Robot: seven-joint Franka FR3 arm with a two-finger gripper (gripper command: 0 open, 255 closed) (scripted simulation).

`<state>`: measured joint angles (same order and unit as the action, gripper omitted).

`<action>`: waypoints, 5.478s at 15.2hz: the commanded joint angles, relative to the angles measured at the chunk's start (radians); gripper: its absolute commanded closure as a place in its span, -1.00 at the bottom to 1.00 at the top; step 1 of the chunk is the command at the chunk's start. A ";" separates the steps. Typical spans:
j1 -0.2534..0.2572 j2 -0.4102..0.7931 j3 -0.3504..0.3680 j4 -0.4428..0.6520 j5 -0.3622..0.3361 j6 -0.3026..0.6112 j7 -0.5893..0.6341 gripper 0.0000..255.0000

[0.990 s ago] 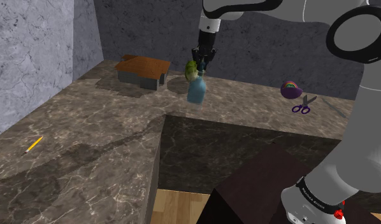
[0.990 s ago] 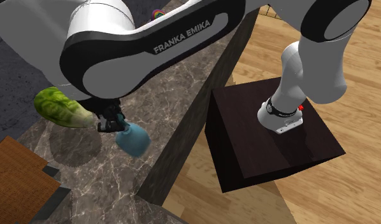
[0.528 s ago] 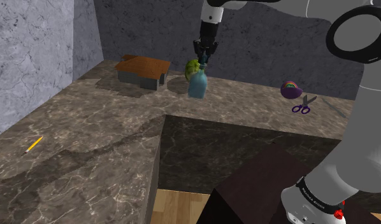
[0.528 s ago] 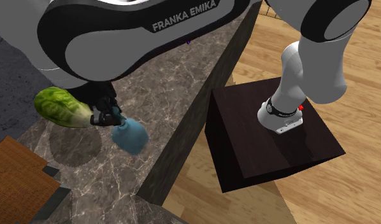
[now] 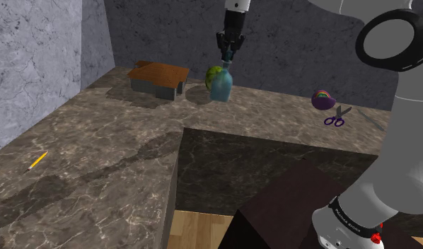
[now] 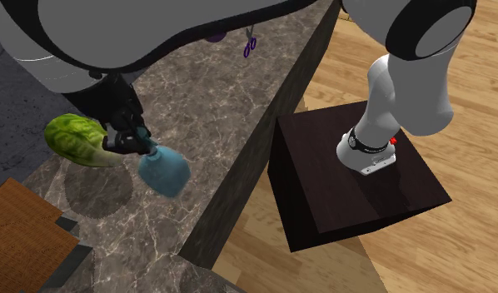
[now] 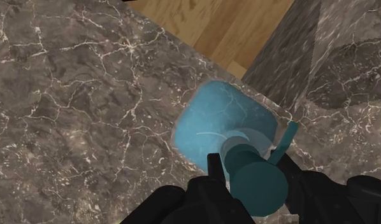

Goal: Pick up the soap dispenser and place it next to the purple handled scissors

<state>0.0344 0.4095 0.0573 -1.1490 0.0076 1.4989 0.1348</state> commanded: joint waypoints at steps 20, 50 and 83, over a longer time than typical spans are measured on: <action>-0.093 -0.147 -0.031 0.003 0.009 -0.153 -0.118 1.00; -0.429 -0.494 -0.367 -0.316 -0.055 -0.177 -0.801 1.00; -0.629 -0.373 -0.572 -0.363 -0.034 -0.005 -1.199 1.00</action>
<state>-0.5971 0.0429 -0.5165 -1.4907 -0.0231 1.4773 -1.0683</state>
